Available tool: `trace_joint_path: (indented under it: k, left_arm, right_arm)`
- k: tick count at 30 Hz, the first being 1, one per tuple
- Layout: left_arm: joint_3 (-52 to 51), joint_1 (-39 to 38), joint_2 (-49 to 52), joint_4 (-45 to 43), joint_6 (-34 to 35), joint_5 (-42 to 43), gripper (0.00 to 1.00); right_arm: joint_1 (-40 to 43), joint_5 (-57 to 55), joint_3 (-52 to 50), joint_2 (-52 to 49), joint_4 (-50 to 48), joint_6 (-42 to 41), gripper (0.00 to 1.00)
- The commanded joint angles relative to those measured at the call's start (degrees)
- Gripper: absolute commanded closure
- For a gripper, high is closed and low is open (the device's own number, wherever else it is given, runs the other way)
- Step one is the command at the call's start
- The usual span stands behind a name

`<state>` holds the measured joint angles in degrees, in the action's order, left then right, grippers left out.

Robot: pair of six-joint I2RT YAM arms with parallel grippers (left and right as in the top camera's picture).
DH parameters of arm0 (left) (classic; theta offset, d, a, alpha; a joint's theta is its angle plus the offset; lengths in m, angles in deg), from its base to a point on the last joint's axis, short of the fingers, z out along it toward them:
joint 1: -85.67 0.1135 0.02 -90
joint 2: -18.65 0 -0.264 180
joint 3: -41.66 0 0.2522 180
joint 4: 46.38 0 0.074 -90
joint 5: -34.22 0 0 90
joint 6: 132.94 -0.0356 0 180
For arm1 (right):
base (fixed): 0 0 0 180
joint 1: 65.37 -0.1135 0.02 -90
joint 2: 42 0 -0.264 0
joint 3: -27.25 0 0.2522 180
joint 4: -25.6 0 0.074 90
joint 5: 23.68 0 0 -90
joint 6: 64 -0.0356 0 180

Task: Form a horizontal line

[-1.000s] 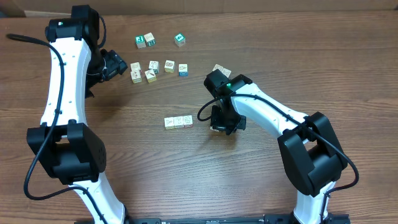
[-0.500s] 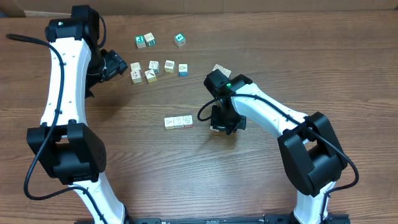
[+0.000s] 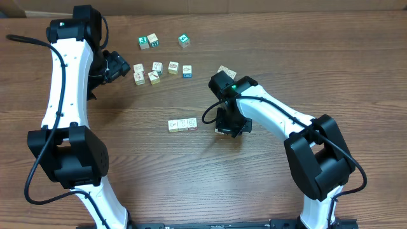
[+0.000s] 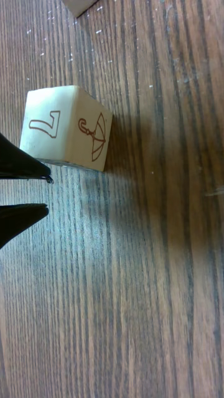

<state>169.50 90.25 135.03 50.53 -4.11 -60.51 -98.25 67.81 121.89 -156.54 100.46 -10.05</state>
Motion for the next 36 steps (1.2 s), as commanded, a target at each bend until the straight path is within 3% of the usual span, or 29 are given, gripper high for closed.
trace_joint_path:
  k: [1, 19, 26, 33, 36]
  left_arm:
    - [-0.3, -0.5, 0.5, 0.1, -0.2, -0.2, 0.0]
    - [-0.3, -0.5, 0.5, 0.1, -0.2, -0.2, 0.0]
    - [-0.3, -0.5, 0.5, 0.1, -0.2, -0.2, 0.0]
    - [-0.3, -0.5, 0.5, 0.1, -0.2, -0.2, 0.0]
    - [-0.3, -0.5, 0.5, 0.1, -0.2, -0.2, 0.0]
  right_arm:
    - [0.0, -0.6, -0.3, 1.3, -0.2, -0.6, 0.88]
    - [0.0, -0.6, -0.3, 1.3, 0.0, -0.6, 0.84]
    - [0.0, -0.6, -0.3, 1.3, 1.3, -0.6, 0.79]
    - [0.0, -0.6, -0.3, 1.3, 1.4, -0.6, 0.8]
    - [0.0, -0.6, -0.3, 1.3, 1.5, -0.6, 0.86]
